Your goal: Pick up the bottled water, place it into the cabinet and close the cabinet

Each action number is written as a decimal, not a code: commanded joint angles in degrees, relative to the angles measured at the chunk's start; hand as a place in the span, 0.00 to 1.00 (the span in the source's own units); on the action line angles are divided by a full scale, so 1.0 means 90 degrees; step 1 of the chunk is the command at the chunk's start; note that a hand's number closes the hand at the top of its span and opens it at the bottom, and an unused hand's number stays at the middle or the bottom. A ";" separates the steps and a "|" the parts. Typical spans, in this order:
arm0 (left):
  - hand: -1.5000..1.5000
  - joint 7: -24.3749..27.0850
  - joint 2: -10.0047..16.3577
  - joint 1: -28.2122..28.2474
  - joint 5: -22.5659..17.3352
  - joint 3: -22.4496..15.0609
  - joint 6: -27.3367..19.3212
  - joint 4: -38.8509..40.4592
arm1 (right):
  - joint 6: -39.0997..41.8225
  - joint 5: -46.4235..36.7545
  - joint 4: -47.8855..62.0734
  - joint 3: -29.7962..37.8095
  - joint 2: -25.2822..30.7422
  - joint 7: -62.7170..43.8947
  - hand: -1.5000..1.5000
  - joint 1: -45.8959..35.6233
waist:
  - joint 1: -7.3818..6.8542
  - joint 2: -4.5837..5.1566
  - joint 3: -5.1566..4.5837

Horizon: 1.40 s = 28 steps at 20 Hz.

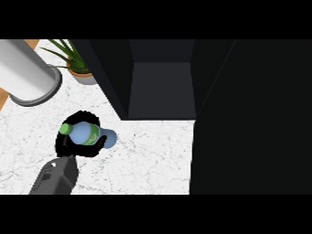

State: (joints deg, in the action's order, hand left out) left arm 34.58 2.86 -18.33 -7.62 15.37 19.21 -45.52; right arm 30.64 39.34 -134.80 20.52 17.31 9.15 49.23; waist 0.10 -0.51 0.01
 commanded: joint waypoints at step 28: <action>1.00 -0.2500 -0.0291 -0.1339 -0.0312 -0.3196 -0.5139 -0.1513 | -0.0113 0.0693 -0.0441 -0.0045 0.0385 -0.0162 0.00 -0.0176 | 0.0389 0.0092 -0.0012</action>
State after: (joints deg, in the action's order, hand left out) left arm 15.09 4.91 -18.85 -11.87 -9.80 -26.67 -63.97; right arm 30.45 42.66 -133.52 20.54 21.42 9.39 46.19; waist 1.45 -0.42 0.02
